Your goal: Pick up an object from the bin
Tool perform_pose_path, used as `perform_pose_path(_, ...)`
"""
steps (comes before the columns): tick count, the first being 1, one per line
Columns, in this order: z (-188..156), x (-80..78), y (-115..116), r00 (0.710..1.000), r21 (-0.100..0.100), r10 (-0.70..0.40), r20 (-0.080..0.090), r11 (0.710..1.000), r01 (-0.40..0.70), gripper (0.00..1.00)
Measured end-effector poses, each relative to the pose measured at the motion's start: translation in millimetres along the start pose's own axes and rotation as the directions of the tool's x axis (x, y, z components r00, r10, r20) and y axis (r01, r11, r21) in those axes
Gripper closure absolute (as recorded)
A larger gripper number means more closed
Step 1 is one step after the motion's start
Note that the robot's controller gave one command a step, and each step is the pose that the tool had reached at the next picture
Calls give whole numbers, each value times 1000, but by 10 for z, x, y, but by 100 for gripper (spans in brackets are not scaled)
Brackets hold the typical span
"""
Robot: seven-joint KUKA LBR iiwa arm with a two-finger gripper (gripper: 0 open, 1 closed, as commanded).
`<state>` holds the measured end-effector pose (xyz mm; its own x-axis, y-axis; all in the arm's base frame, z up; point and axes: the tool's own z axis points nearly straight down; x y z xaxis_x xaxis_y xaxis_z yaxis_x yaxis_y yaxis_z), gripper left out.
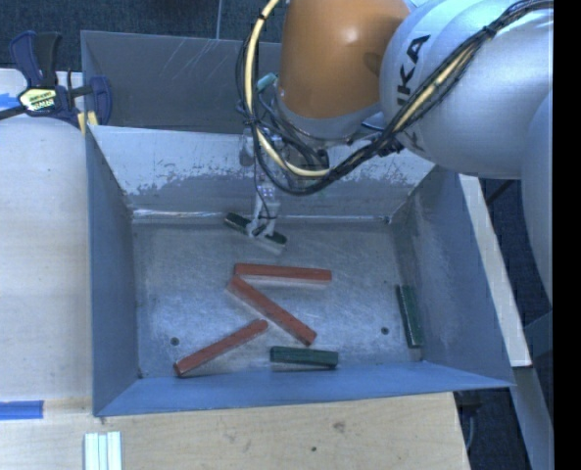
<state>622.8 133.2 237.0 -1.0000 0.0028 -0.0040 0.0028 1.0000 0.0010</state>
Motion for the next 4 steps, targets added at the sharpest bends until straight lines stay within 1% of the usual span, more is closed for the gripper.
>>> perform_pose_path(1,1037,489,-133,997,2,-79,-11,997,79,0)
perform_pose_path(2,1667,1053,-468,992,-1,-124,4,992,124,0)
perform_pose_path(3,1608,996,-453,992,-1,-124,18,992,124,100)
perform_pose_path(4,-45,838,-286,982,0,-186,8,983,186,100)
